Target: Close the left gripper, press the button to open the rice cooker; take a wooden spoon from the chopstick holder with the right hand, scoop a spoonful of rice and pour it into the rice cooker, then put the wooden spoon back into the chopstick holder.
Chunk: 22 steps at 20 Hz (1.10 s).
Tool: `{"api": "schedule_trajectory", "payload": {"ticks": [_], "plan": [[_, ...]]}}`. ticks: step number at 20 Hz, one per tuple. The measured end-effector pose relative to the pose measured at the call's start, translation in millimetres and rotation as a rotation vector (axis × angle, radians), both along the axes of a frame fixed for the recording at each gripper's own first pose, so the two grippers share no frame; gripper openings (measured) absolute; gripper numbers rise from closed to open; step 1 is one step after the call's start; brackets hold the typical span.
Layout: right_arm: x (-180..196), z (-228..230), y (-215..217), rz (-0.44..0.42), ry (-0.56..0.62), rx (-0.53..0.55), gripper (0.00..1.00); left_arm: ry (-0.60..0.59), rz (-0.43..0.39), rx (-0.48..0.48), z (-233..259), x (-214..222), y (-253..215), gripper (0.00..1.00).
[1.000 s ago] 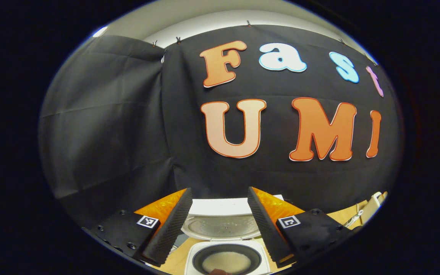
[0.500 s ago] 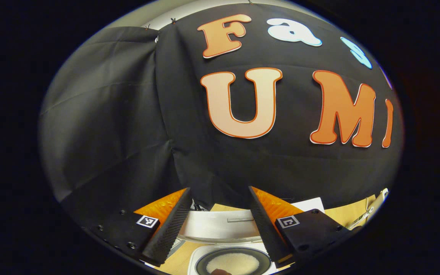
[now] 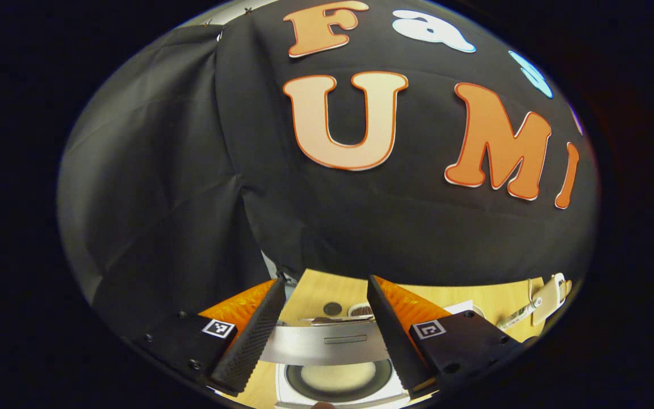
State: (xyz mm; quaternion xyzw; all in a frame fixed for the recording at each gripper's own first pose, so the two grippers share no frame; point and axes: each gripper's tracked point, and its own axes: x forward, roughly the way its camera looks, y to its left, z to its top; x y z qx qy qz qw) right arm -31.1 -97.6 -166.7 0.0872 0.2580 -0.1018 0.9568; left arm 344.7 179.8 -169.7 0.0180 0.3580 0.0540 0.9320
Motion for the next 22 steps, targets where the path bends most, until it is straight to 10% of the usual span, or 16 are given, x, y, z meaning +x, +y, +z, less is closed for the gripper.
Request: {"api": "schedule_trajectory", "payload": {"ticks": [22], "plan": [[20,-36,35,0.225,0.031,0.060,0.90,0.627,0.119,-0.099,-161,-181,-28,1.00]]}}
